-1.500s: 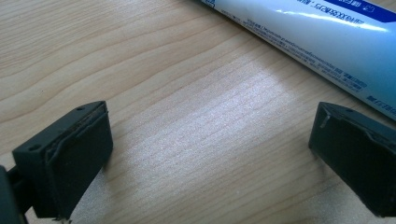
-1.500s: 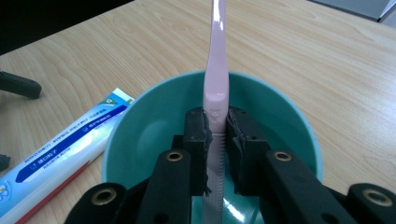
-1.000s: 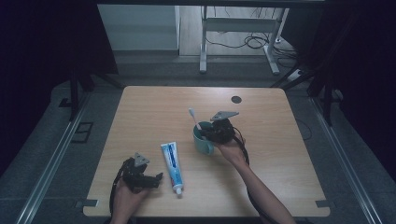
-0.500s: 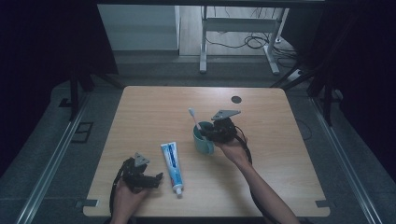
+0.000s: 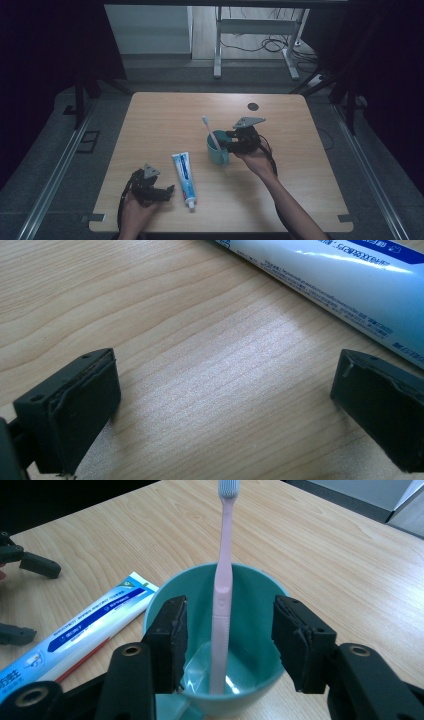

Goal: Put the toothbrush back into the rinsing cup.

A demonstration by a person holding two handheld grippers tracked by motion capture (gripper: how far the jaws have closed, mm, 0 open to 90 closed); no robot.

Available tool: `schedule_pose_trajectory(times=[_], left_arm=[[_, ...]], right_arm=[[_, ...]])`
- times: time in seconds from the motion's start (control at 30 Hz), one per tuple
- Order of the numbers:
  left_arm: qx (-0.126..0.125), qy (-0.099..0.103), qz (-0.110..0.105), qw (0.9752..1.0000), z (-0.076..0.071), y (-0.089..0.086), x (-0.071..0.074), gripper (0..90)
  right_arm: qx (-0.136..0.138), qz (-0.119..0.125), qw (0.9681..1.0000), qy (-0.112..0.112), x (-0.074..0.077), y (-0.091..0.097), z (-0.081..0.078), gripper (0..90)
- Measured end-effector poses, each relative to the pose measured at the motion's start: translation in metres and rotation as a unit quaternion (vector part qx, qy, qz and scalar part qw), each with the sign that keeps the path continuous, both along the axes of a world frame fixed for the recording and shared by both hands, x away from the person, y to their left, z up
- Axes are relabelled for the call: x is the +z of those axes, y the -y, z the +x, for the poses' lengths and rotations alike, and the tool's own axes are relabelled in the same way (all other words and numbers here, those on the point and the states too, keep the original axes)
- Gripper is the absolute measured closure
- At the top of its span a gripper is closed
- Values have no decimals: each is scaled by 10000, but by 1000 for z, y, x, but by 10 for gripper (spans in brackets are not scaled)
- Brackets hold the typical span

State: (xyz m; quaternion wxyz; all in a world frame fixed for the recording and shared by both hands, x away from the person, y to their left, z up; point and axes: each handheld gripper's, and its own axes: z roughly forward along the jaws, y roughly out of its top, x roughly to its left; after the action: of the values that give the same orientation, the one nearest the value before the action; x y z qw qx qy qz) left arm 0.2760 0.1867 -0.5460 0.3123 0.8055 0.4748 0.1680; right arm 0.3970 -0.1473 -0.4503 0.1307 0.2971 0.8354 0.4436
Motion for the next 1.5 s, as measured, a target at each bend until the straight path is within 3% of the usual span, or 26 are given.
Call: schedule_pose_trajectory(times=[0.53, 0.87, 1.07, 1.5], left_arm=[[10, -3, -5, 10000, 0, 0, 0, 0], [22, -5, -10, 10000, 0, 0, 0, 0], [27, -10, -16, 10000, 0, 0, 0, 0], [26, -9, -16, 10000, 0, 0, 0, 0]], right_arm=[[-5, -48, 10000, -31, 1, 18, -12, 379], [106, -269, 9995, 99, -1, 26, -23, 320], [120, -254, 9996, -58, -4, 32, -29, 296], [49, -348, 9994, -56, -9, 45, -41, 187]])
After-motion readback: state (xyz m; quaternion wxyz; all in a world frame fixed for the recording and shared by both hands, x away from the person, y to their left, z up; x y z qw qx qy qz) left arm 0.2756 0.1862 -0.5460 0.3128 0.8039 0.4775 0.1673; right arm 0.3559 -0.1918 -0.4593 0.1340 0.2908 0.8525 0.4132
